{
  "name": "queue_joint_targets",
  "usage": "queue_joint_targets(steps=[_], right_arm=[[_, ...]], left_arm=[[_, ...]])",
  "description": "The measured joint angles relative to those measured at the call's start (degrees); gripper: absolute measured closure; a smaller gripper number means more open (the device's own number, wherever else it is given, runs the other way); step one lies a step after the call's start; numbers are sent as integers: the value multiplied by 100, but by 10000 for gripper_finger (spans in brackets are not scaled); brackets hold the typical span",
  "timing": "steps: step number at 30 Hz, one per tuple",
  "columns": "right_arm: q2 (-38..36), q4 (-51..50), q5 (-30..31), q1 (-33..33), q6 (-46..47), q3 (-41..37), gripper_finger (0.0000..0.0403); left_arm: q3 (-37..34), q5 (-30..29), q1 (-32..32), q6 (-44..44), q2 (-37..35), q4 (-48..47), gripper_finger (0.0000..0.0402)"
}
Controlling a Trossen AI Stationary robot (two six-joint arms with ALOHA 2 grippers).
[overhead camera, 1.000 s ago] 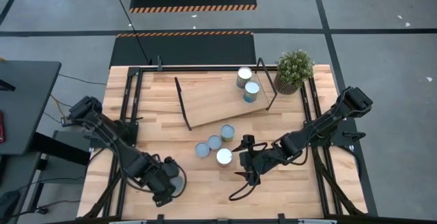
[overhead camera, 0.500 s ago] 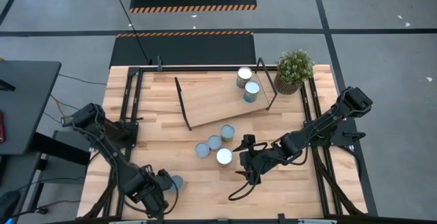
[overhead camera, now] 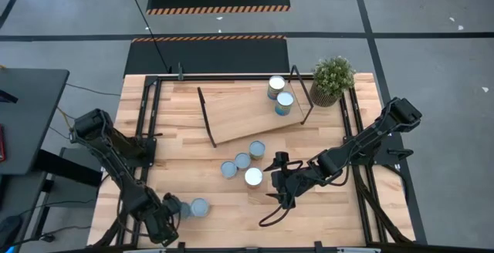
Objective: Pick and place cans onto a shelf
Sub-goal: Put the white can on the shelf
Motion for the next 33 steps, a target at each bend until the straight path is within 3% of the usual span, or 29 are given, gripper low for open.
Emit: queue_joint_targets(steps=[4,12,16,26,33], right_arm=[[0,-5,-13,0,-14,0,15],[0,-19,-25,0,-48,0,15],[0,-21,-24,-47,-184,0,15],[0,-43,-17,-207,-192,0,14],[0,-129,-17,-221,-195,0,14]], left_arm=[[-37,-230,40,129,0,37,162],[-45,-783,155,375,37,60,50],[-48,-1049,161,566,146,32,20],[-50,-1585,499,1003,508,18,12],[-50,-1561,706,1397,557,10,25]])
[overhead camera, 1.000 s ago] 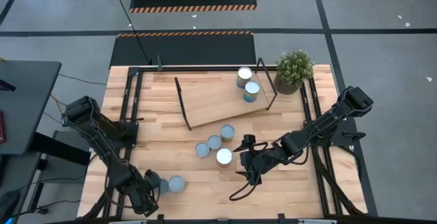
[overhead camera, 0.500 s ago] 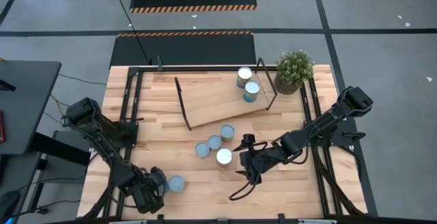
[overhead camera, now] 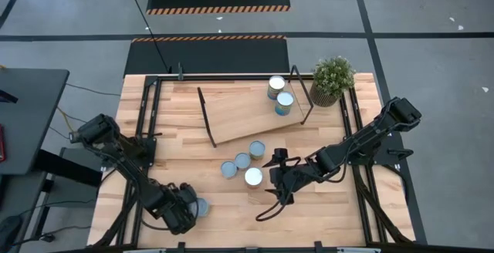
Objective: Pick and place cans onto a shelf
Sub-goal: Put the white can on the shelf
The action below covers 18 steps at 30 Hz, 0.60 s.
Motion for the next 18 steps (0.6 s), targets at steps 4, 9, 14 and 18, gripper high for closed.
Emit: queue_joint_targets(steps=[4,9,14,18], right_arm=[[-1,-53,-2,-49,-2,0,15],[-202,-252,0,-192,-11,0,18],[-686,-468,106,-432,-388,0,24],[-1118,-582,300,-644,-683,0,27]], left_arm=[[0,198,98,176,0,-87,64],[11,588,213,379,-49,-398,112],[58,996,424,682,-357,-1058,112],[240,955,747,940,-850,-1634,106]])
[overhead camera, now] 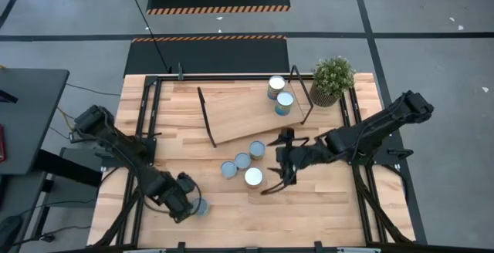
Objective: Pick and place cans onto a shelf
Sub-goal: Put the white can on the shelf
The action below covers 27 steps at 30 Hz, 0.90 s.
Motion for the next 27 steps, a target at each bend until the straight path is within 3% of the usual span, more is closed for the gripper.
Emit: queue_joint_targets(steps=[6,11,21,27], right_arm=[[-374,-129,53,-401,-203,0,27],[-534,-148,56,-635,-380,0,29],[-608,-350,54,-896,-436,0,30],[-676,-478,51,-986,-434,0,30]], left_arm=[[422,-144,868,516,-560,-1033,107],[1003,-172,1678,1438,-548,-901,107],[3078,176,2738,3355,728,-831,108],[4511,323,3344,4164,1660,-1346,107]])
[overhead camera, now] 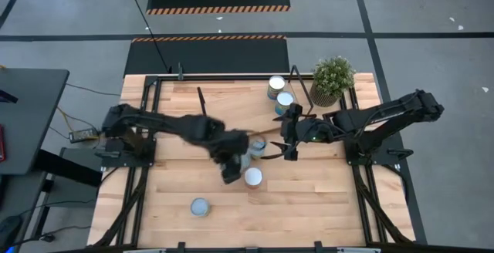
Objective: Pick and place cans onto a shelf
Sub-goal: Put the white can on the shelf
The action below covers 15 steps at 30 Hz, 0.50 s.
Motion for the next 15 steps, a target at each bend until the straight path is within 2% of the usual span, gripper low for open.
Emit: queue_joint_targets(steps=[6,15], right_arm=[[-171,-386,4,-99,368,0,31],[-580,-1368,12,-150,1514,0,31]], left_arm=[[883,5,748,740,717,-158,106],[982,4,1914,1532,1292,-53,105]])
